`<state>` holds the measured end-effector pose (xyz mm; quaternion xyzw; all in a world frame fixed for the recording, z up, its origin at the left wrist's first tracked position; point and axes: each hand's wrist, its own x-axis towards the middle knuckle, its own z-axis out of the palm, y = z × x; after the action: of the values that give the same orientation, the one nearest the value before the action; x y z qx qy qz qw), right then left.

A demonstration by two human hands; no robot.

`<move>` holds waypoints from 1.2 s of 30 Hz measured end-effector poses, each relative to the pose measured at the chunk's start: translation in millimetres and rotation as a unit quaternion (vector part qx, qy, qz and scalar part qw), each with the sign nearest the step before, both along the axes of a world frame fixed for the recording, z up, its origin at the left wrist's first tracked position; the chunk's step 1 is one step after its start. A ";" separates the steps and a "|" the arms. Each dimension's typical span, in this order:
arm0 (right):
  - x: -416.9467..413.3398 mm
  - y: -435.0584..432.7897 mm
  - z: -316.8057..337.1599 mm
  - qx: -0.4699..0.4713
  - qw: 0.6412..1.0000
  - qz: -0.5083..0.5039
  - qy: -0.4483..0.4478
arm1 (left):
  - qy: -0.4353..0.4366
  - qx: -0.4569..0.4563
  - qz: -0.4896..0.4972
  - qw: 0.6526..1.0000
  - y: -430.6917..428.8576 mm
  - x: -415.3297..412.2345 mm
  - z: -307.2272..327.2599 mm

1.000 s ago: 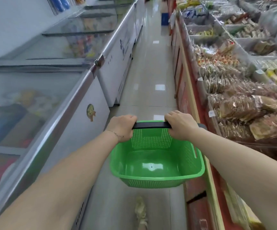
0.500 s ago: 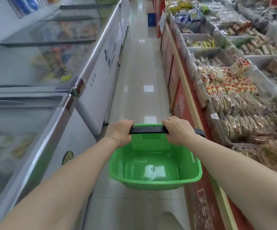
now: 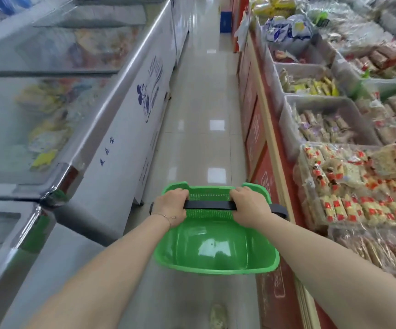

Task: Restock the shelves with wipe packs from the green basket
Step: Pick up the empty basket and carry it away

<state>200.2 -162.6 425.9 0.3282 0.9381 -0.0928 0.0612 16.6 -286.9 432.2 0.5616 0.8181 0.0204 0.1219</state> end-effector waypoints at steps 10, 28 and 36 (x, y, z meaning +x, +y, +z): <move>-92.2 152.2 -26.6 0.000 1.000 -0.009 0.013 | -0.013 -0.012 -0.005 1.000 152.6 -94.8 -26.3; -187.4 314.4 -190.9 -0.059 0.995 -0.077 -0.038 | -0.090 -0.111 -0.034 0.989 338.4 -204.3 -175.6; -207.2 351.7 -300.2 -0.061 0.995 -0.039 -0.074 | -0.093 -0.131 -0.027 0.987 373.4 -223.5 -287.2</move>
<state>-7.0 189.1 125.7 0.3662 0.9101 -0.1275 0.1462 -207.0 86.5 145.0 0.5584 0.7833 -0.0387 0.2703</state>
